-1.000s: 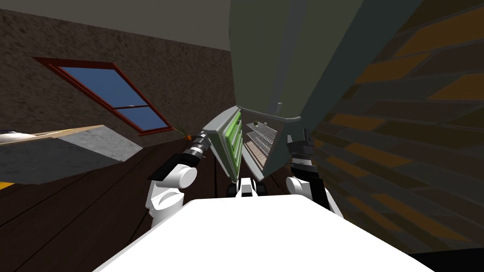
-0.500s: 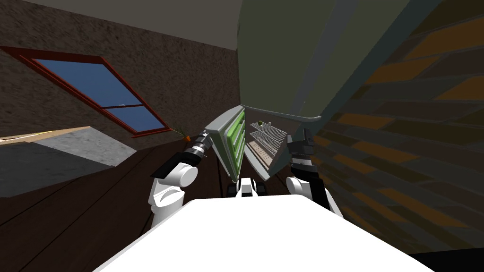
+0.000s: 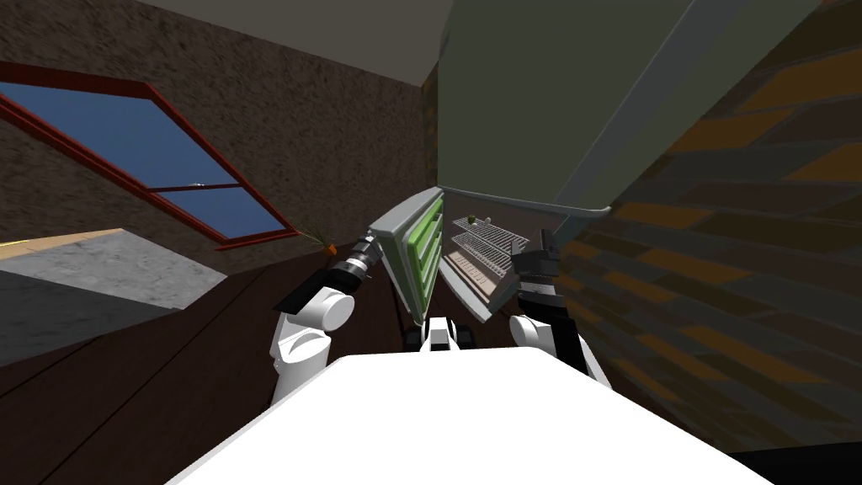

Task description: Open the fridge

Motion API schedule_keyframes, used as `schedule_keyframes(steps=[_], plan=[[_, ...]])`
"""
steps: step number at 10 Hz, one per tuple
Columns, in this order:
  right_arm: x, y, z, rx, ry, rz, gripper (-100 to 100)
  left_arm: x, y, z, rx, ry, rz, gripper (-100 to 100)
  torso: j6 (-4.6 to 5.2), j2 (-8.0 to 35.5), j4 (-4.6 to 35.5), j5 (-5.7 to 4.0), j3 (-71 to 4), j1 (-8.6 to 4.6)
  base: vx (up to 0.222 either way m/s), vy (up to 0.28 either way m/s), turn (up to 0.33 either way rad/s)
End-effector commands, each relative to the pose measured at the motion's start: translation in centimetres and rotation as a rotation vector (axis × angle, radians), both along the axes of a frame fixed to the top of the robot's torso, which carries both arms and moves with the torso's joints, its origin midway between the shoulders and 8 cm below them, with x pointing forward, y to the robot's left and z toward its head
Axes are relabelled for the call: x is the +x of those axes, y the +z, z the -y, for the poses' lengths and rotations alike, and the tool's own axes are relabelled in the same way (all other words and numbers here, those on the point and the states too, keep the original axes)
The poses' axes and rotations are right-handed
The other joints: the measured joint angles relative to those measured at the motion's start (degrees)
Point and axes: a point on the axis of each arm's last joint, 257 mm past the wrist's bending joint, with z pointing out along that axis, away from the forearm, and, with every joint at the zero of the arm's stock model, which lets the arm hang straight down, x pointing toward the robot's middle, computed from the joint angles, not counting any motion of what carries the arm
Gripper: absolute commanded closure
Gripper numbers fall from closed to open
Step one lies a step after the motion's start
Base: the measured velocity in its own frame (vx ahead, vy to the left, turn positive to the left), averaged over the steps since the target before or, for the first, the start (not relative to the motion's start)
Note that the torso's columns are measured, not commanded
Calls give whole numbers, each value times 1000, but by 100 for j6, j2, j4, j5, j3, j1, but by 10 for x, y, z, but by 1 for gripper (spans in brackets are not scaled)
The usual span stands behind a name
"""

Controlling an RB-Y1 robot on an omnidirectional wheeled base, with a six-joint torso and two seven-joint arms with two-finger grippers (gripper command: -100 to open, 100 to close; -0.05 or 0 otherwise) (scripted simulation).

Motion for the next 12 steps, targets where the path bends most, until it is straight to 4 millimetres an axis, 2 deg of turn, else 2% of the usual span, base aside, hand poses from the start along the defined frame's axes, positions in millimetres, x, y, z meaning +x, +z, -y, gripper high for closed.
schedule_keyframes(steps=[1,2,3,4,5,12], plan=[[0,0,0,0,0,0,0,1,-6,25,-16,-65,-18,100,-8,11,-2,-1,9,-24,37,348,-125],[0,0,0,0,0,0,0,-1,0,14,-6,-35,-1,100,-23,3,8,-4,-2,13,14,174,-53],[0,0,0,1,0,0,0,-1,-1,24,-9,-64,-3,100,-67,-4,21,-2,-14,33,27,161,-92],[0,0,0,0,0,0,0,-1,-1,24,-9,-64,-3,100,-47,-13,27,2,-23,76,52,212,-73],[0,0,0,0,0,0,0,-1,0,32,-10,-88,-3,100,-46,-4,30,1,-18,76,80,279,-71],[0,0,0,0,0,0,0,-4,0,56,-11,-159,-3,100,-12,37,16,-5,24,6,83,252,-86]])
